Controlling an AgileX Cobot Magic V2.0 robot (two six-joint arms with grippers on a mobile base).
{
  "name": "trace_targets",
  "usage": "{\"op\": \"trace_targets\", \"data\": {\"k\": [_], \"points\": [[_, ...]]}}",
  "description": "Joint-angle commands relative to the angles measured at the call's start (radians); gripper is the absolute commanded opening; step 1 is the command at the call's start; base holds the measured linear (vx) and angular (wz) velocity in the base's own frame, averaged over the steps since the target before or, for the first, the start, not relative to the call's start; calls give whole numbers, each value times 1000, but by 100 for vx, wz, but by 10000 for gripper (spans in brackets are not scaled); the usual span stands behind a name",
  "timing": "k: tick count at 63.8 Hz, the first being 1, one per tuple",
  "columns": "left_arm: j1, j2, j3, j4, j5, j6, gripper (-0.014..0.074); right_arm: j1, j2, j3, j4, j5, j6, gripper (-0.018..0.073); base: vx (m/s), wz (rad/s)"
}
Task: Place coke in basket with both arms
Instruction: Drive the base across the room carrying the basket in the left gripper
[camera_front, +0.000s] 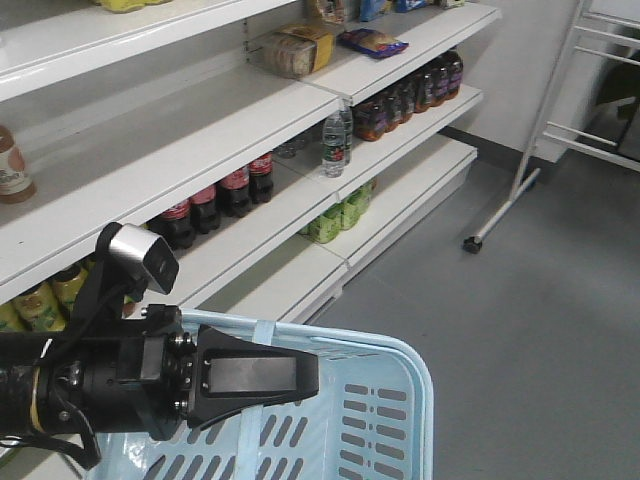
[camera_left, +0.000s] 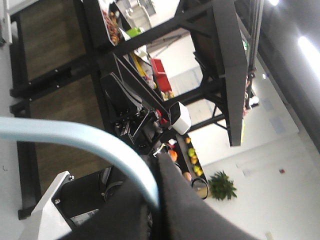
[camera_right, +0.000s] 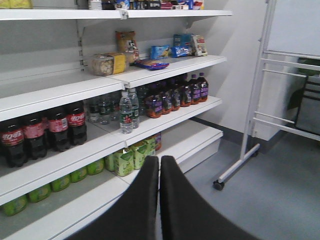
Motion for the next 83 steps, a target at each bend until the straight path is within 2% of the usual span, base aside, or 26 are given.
{"op": "trace_targets", "data": {"k": [1, 83], "points": [[-4, -28, -22, -75, -188, -5, -7, -5, -18, 15, -3, -76, -4, -4, 1, -43], [-4, -28, -22, -75, -188, -5, -7, -5, -18, 15, -3, -76, -4, -4, 5, -35]]}}
